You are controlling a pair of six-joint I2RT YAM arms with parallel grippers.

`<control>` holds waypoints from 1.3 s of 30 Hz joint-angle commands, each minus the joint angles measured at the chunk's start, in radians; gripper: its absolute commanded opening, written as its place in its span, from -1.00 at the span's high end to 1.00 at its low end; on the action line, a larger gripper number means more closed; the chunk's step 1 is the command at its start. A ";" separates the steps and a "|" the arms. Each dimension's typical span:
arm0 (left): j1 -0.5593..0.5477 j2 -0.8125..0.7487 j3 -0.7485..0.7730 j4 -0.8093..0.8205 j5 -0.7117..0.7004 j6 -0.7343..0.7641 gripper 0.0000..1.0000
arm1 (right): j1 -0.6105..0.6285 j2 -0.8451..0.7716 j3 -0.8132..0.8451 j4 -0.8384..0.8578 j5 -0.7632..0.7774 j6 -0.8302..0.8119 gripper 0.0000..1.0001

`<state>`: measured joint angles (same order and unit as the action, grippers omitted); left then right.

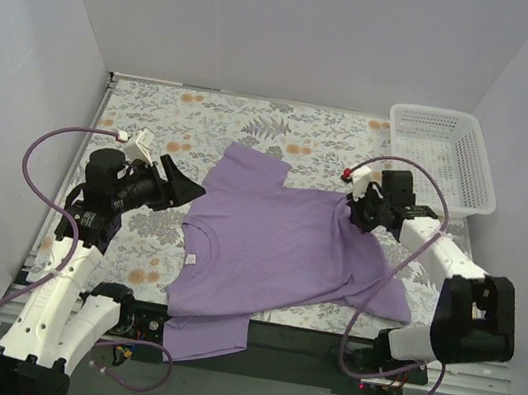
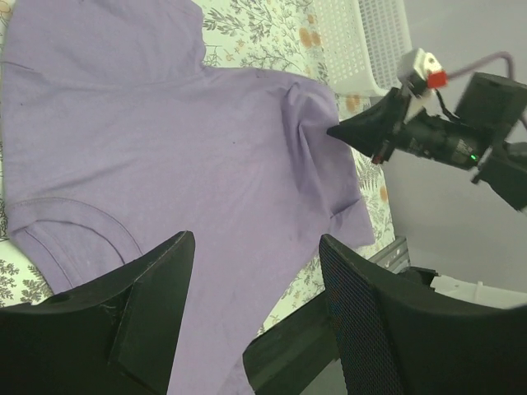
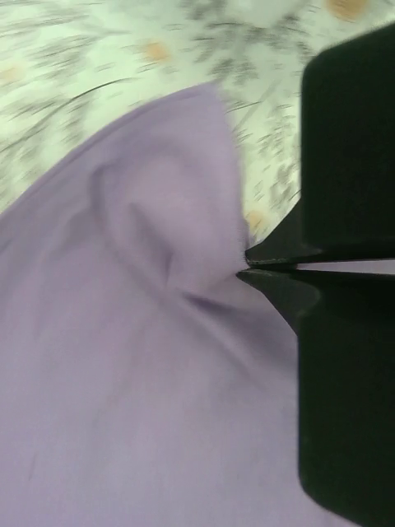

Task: Fold and stack the t-shirts

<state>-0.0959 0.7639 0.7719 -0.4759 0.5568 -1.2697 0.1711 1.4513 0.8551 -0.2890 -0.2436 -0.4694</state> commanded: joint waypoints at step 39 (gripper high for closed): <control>-0.002 -0.048 -0.046 -0.067 -0.040 0.052 -0.22 | 0.165 0.200 0.311 -0.393 -0.484 -0.274 0.97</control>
<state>-0.0959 0.7349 0.7368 -0.5274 0.5312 -1.2396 0.3077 1.7420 1.1503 -0.5991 -0.6403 -0.6922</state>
